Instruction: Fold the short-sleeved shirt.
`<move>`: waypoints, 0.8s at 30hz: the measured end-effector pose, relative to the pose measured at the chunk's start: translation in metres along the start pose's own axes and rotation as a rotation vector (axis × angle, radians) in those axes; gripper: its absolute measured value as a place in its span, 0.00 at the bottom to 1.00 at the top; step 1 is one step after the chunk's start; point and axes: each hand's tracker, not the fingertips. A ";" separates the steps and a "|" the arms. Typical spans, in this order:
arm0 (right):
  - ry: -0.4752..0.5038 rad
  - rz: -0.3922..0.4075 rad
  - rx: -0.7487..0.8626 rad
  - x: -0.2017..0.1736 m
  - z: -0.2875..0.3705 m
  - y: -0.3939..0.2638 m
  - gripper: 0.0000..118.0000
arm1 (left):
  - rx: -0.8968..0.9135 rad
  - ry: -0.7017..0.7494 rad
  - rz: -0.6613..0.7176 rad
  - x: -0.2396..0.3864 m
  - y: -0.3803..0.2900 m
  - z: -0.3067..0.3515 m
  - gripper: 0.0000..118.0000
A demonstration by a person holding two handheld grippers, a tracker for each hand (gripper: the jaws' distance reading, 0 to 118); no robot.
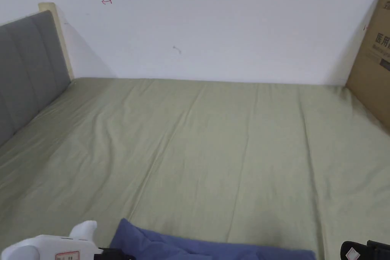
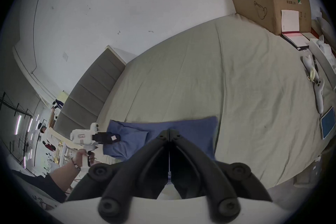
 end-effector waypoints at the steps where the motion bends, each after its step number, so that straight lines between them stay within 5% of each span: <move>1: 0.002 -0.005 0.001 0.001 0.001 -0.001 0.00 | 0.017 0.050 -0.021 0.009 0.000 0.012 0.08; 6: 0.024 -0.034 0.007 0.008 0.004 -0.010 0.00 | 0.094 0.286 -0.186 0.067 -0.002 0.050 0.08; 11: 0.045 -0.066 0.023 0.015 0.009 -0.015 0.00 | 0.041 0.070 -0.155 0.119 -0.005 0.035 0.08; 21: 0.044 -0.100 0.047 0.034 0.031 -0.024 0.00 | -0.174 -0.063 -0.148 0.201 -0.007 -0.089 0.08; 23: 0.039 -0.120 0.053 0.039 0.034 -0.025 0.00 | -0.208 -0.076 -0.145 0.208 -0.014 -0.109 0.18; 24: 0.040 -0.135 0.055 0.042 0.035 -0.025 0.00 | -0.243 -0.113 -0.129 0.210 -0.017 -0.118 0.39</move>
